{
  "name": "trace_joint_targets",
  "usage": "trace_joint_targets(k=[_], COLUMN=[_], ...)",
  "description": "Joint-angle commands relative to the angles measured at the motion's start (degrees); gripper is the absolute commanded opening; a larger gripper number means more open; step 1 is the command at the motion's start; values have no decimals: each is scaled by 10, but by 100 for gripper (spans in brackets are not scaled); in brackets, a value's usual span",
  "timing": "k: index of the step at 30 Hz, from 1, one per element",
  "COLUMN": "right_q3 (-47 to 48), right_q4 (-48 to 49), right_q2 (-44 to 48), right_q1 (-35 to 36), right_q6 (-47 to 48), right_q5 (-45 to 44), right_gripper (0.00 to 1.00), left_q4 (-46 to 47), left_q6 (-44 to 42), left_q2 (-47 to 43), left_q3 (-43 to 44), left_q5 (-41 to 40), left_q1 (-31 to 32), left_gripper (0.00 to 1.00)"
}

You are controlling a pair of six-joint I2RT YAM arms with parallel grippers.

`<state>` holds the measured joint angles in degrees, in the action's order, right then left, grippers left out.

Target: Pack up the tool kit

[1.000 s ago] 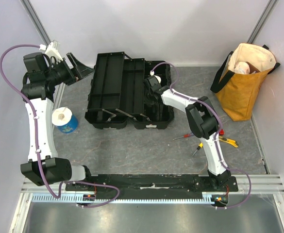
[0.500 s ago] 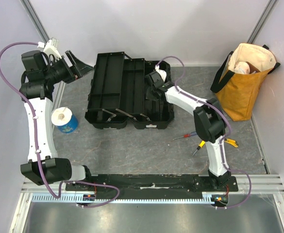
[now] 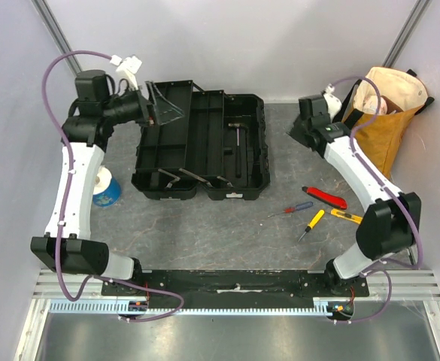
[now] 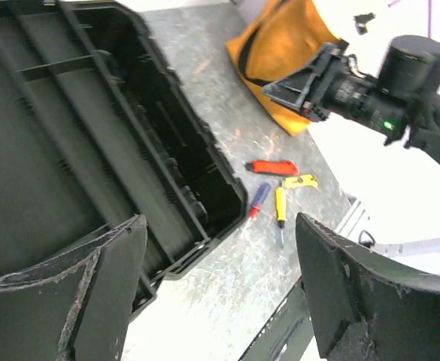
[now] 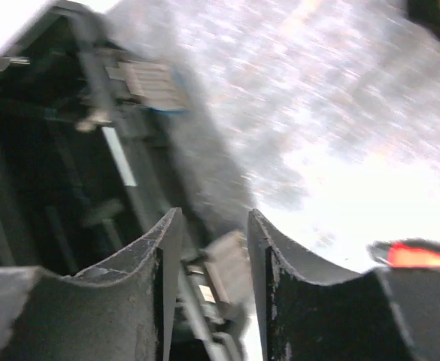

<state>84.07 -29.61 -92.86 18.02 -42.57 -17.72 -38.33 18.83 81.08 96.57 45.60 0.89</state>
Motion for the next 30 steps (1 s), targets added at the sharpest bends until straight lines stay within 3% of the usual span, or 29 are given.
trace_joint_targets(k=[1,8,19,27,30], right_q3=[-100,-239,-321,-345,-343], right_q4=[-88,-111,-124,-101,-95], right_q2=[57,83,26,11,7], right_q1=[-32,-89,-133,-133,-133], right_q6=[-41,-76,-133,-177,-180], right_q5=[-32,31,141,114,95], right_gripper=[49,54,55,53,47], left_q4=[40,40,13,4,4], left_q6=[-68,-120,-123,-126,-126], left_q2=[13,34,50,44,44], left_q3=[27,35,41,32,30], left_q5=[43,82,55,36,34], left_q1=[61,121,131,132,131], left_gripper=[86,86,86,86,86])
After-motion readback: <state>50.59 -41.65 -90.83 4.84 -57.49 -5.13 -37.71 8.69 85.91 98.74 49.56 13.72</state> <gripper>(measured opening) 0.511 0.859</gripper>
